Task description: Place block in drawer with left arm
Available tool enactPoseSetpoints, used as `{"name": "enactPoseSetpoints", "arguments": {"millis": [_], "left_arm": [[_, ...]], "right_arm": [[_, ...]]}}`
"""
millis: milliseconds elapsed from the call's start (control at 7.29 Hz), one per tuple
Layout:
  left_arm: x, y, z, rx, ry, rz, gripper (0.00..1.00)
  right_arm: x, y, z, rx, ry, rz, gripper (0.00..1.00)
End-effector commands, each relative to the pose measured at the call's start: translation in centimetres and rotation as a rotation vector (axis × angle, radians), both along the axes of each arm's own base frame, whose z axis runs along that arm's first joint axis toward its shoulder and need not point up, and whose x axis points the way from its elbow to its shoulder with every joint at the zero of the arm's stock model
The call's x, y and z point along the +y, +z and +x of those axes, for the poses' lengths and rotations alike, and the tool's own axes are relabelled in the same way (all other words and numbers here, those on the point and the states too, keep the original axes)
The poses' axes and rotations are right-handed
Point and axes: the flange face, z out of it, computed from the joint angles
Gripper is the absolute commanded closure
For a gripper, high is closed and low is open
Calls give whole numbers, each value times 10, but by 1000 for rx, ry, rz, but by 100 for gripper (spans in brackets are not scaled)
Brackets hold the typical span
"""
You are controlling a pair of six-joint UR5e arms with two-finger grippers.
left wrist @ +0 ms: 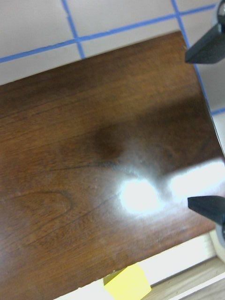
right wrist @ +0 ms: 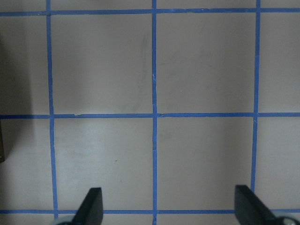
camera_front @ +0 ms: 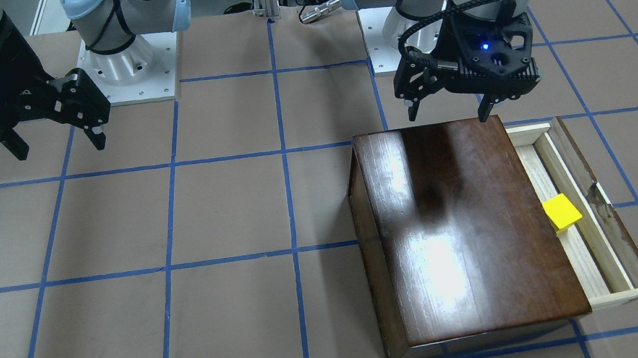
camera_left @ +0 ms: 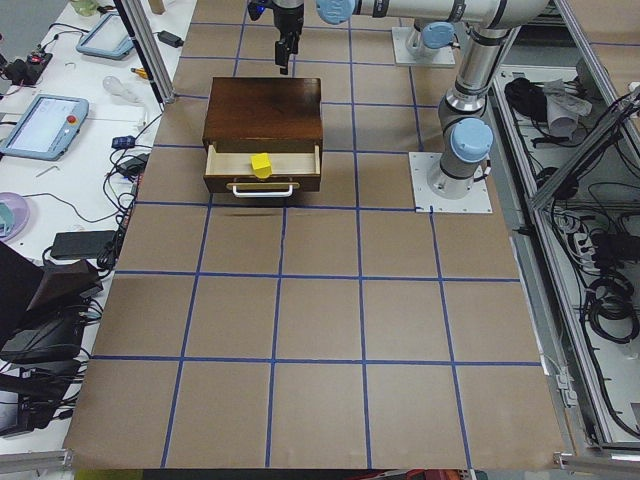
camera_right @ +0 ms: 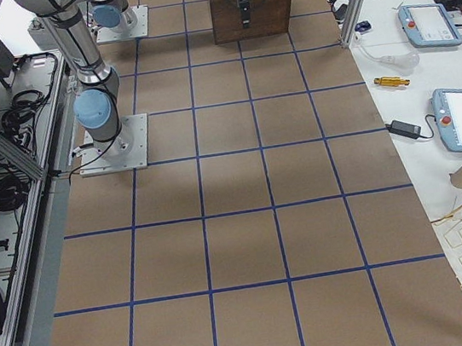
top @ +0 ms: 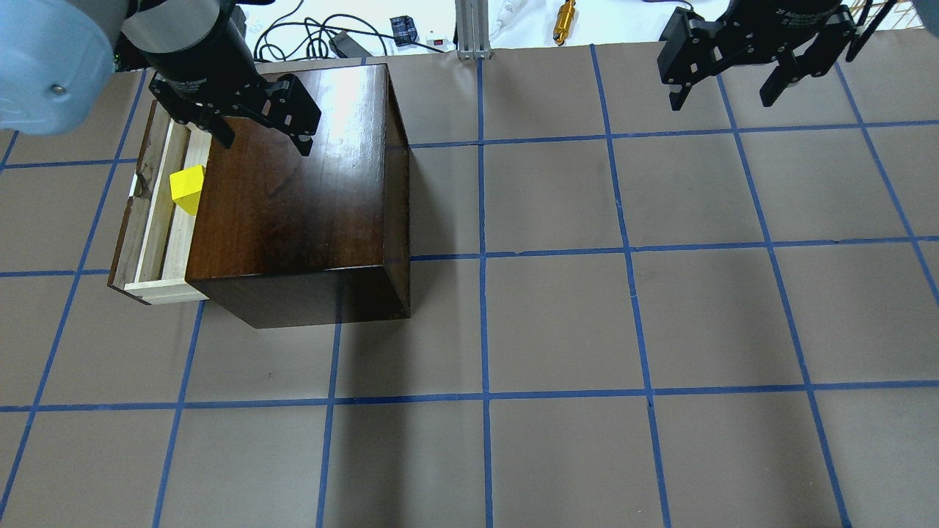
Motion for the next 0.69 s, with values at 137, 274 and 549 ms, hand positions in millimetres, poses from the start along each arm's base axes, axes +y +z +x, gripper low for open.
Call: {"name": "enactPoseSetpoints", "arguments": {"millis": [137, 274, 549], "left_arm": [[3, 5, 2, 1, 14, -10, 0], [4, 7, 2, 1, 16, -15, 0], [5, 6, 3, 1, 17, -13, 0]], "right_arm": [[0, 0, 0, 0, -1, 0, 0], [0, 0, 0, 2, 1, 0, 0], [0, 0, 0, 0, 1, 0, 0]]}}
